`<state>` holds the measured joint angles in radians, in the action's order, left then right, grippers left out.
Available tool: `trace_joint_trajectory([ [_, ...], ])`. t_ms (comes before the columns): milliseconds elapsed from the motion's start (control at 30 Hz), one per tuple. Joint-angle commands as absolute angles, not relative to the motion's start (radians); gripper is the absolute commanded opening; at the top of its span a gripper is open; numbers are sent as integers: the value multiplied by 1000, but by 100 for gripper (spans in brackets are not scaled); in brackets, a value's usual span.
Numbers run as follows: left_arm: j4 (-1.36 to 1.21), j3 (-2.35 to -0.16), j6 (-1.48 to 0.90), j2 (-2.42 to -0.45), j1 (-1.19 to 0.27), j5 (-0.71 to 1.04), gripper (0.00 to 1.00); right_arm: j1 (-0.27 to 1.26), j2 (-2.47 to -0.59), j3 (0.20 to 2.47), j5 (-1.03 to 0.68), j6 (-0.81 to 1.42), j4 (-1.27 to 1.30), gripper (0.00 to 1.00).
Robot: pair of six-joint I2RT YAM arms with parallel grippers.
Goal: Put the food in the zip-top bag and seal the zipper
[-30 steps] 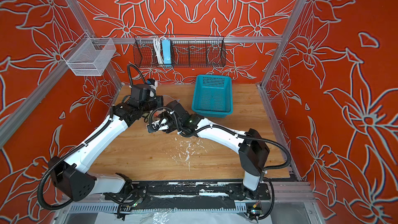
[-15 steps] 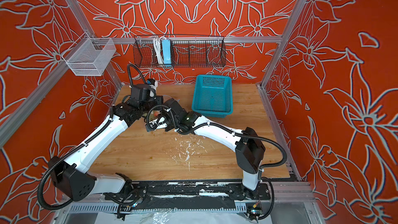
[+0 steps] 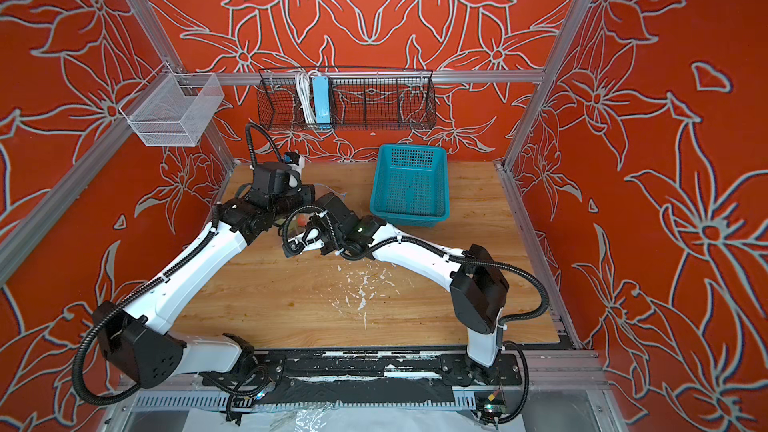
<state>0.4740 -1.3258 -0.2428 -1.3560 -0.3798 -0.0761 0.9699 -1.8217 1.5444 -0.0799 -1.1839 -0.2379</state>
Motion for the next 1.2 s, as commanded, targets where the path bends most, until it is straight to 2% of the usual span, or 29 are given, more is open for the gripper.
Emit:
trace_joint_trajectory([
  [0,482,-1347,-234,-1350,-377,-76,0,979,-1844,1575,-48,-1213,-247,16],
  [333,489,-1360,-249,-1347,-373,-98,0,983,-1847,1582,-21,-1154,-250,0],
  [367,488,-1362,-250,-1343,-370,-104,6,983,-1850,1590,-14,-1142,-258,0],
  [400,486,-1362,-252,-1340,-366,-119,17,984,-1855,1601,-5,-1127,-265,0],
  [500,485,-1361,-270,-1319,-343,-171,60,983,-1864,1629,16,-1094,-280,0],
  [533,487,-1363,-274,-1310,-330,-189,70,983,-1867,1637,20,-1078,-278,0],
  [667,533,-1417,-271,-1264,-250,-262,99,983,-1885,1679,22,-985,-298,0],
  [800,537,-1407,-308,-1175,-137,-243,97,982,-1904,1681,15,-923,-285,0],
  [933,571,-1368,-331,-1115,-95,-241,97,978,-1927,1703,7,-896,-282,0],
  [1167,768,-1402,-373,-1149,-40,-267,97,971,-1977,1910,-53,-779,-401,0],
])
